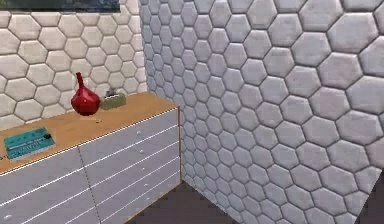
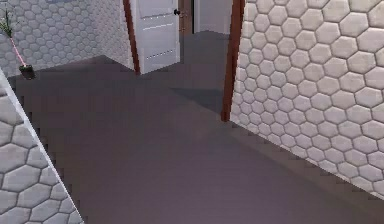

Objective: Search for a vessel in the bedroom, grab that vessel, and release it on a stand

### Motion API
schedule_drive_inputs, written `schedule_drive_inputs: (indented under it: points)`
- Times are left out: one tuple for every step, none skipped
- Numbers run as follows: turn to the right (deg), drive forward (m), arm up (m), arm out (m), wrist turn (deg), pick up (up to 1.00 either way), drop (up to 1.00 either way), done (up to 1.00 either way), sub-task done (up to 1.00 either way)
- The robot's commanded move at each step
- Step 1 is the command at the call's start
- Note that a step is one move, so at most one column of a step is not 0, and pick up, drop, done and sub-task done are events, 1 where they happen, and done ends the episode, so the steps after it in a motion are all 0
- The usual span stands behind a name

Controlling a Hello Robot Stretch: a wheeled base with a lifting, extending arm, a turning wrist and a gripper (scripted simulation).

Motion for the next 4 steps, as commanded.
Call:
schedule_drive_inputs:
  points:
    - [-6.0, 0.0, 0.0, 0.0, 0.0, 0.0, 0.0, 0.0, 0.0]
    - [0.0, 0.6, 0.0, 0.0, 0.0, 0.0, 0.0, 0.0, 0.0]
    - [-45.0, 0.0, 0.0, 0.0, 0.0, 0.0, 0.0, 0.0, 0.0]
    - [-45.0, 0.0, 0.0, 0.0, 0.0, 0.0, 0.0, 0.0, 0.0]
